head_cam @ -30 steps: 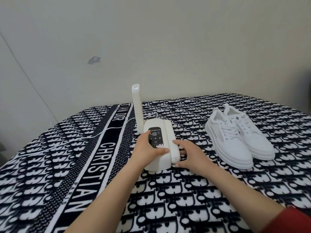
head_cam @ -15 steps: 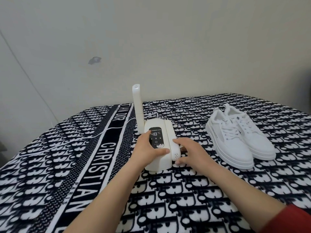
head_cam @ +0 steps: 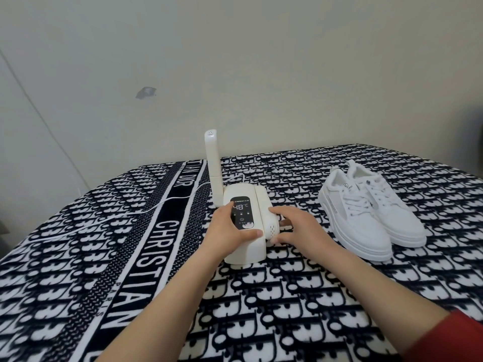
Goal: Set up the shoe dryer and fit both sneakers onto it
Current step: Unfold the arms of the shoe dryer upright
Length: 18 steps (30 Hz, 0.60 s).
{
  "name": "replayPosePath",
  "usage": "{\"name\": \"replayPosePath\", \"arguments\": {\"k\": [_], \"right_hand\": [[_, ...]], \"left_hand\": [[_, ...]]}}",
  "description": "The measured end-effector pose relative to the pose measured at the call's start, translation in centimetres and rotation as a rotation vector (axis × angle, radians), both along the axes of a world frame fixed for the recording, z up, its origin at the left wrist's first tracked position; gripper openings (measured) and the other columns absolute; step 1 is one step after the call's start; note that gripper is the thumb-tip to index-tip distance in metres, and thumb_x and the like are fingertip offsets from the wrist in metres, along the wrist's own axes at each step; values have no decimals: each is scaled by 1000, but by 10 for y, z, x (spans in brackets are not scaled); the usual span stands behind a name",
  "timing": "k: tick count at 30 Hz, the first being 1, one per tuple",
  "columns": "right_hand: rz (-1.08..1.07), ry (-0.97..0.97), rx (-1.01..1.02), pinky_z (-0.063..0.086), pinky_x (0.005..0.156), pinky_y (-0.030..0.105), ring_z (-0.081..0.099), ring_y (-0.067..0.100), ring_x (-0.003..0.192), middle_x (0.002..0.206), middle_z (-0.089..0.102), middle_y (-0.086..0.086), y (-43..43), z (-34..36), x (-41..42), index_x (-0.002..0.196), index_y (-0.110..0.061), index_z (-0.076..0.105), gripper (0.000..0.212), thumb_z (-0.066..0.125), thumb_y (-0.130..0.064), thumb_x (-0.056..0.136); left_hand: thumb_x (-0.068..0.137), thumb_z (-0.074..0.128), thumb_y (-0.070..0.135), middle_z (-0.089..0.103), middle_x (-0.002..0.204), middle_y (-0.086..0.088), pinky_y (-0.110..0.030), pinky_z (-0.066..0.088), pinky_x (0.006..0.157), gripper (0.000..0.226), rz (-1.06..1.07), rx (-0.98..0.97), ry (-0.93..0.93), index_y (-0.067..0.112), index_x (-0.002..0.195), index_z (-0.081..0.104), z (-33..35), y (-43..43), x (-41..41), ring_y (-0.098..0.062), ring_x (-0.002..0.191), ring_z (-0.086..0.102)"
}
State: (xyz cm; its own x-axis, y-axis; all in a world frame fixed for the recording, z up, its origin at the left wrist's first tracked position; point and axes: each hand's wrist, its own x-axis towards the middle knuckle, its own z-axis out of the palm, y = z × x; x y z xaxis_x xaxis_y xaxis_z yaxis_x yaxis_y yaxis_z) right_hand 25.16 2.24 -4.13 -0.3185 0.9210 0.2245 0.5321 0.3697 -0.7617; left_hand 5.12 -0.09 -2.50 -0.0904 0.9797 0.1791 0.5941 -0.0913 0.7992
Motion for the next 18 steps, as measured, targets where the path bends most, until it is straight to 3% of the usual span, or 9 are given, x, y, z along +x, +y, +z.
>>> {"name": "replayPosePath", "arguments": {"k": [3, 7, 10, 14, 18], "right_hand": [[-15, 13, 3, 44, 82, 10, 54, -8, 97, 117, 55, -16, 0, 3, 0, 136, -26, 53, 76, 84, -12, 69], [-12, 57, -16, 42, 71, 2, 54, -16, 92, 120, 55, -18, 2, 6, 0, 136, -26, 53, 75, 84, -11, 69], [-10, 97, -19, 44, 72, 3, 58, -12, 96, 125, 60, -12, 3, 8, 0, 136, -25, 53, 74, 83, -8, 70], [-15, 121, -1, 50, 85, 20, 65, 3, 100, 127, 62, -8, 5, 12, -1, 135, -23, 55, 72, 81, -6, 71], [-20, 156, 11, 47, 79, 14, 62, -5, 97, 124, 61, -13, 5, 17, -1, 134, -26, 56, 69, 80, -8, 72]], "left_hand": [[55, 88, 43, 39, 94, 28, -7, 28, 62, 76, -12, 1, 2, 32, 120, 49, 1, 0, 0, 13, 82, 41], [54, 87, 44, 43, 105, 18, -7, 29, 64, 79, -11, 5, 3, 30, 123, 50, 1, 0, 0, 2, 91, 45], [54, 87, 46, 39, 104, 19, -6, 26, 64, 83, -1, 4, 2, 29, 126, 49, 0, 0, 1, 1, 94, 41], [53, 87, 47, 50, 112, 13, -7, 29, 66, 69, -19, -3, 0, 40, 107, 45, 1, 1, 1, -3, 99, 49], [52, 87, 48, 51, 116, 9, -16, 36, 72, 72, -19, 4, 8, 39, 111, 47, 0, 1, 0, -8, 104, 50]]}}
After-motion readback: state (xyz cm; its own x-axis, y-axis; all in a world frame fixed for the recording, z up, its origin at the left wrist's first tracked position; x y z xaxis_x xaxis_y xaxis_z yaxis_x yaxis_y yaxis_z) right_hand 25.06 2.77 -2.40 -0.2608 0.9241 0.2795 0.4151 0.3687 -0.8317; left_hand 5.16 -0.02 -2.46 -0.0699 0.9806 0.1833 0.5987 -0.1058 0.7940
